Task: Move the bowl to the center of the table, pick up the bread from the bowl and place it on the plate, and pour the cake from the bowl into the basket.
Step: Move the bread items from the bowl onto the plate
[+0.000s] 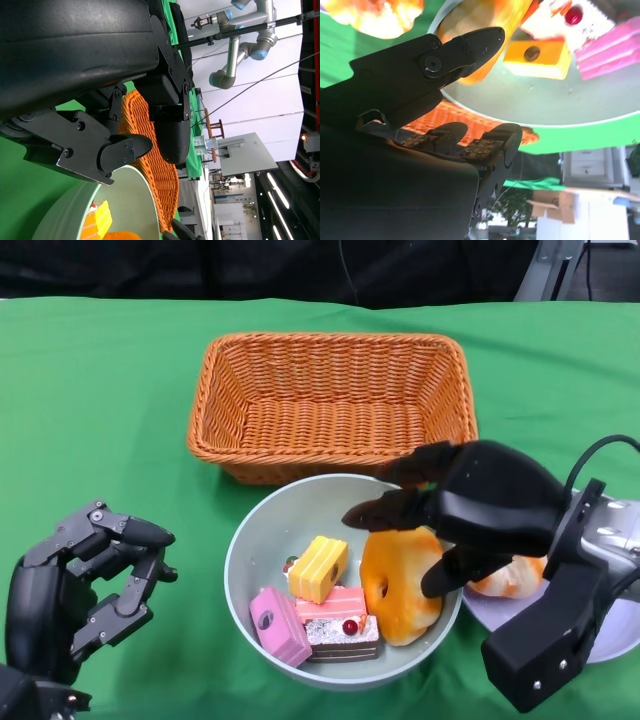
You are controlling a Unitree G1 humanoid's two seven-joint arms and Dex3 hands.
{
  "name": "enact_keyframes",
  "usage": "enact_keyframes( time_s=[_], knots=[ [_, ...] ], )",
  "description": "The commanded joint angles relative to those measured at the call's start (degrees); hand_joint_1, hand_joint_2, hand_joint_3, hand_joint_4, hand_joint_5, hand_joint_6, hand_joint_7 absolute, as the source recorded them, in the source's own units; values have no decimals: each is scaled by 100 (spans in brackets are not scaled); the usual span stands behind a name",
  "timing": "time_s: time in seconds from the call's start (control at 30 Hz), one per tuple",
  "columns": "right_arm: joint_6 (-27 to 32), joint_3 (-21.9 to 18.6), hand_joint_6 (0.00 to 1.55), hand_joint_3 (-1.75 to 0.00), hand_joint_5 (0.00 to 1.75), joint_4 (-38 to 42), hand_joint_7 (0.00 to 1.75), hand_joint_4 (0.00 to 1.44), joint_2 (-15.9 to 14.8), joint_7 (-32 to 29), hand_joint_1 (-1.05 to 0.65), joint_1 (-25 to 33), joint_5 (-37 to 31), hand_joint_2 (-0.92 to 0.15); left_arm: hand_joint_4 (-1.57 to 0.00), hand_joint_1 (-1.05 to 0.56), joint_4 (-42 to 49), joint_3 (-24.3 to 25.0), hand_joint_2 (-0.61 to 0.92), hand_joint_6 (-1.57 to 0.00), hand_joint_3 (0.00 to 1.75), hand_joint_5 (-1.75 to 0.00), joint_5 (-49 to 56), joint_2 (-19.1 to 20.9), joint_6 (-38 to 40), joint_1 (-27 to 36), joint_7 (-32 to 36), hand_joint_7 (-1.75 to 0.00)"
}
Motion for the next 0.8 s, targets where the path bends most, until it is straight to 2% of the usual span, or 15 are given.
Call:
enact_keyframes(
  time_s=[0.03, 0.33, 0.8],
  knots=[
    [-101, 62, 60, 0, 1, 111, 0, 55, -30, 112, -69, -133, 101, -77, -72, -6, 16, 2, 77, -81, 72, -150, -1, 26, -87, -51, 59, -110],
    [-174, 209, 59, -1, 0, 94, 0, 53, -59, 661, -70, -321, 99, -78, -72, -6, 11, -12, 77, -83, 72, -149, 5, 9, -41, -61, 94, -108],
    [-191, 415, 56, -1, 0, 139, 0, 51, -142, 965, -68, -850, -303, -80, -74, -5, 53, -46, 79, -84, 69, -146, -84, -32, -37, -70, 45, -107]
  ],
)
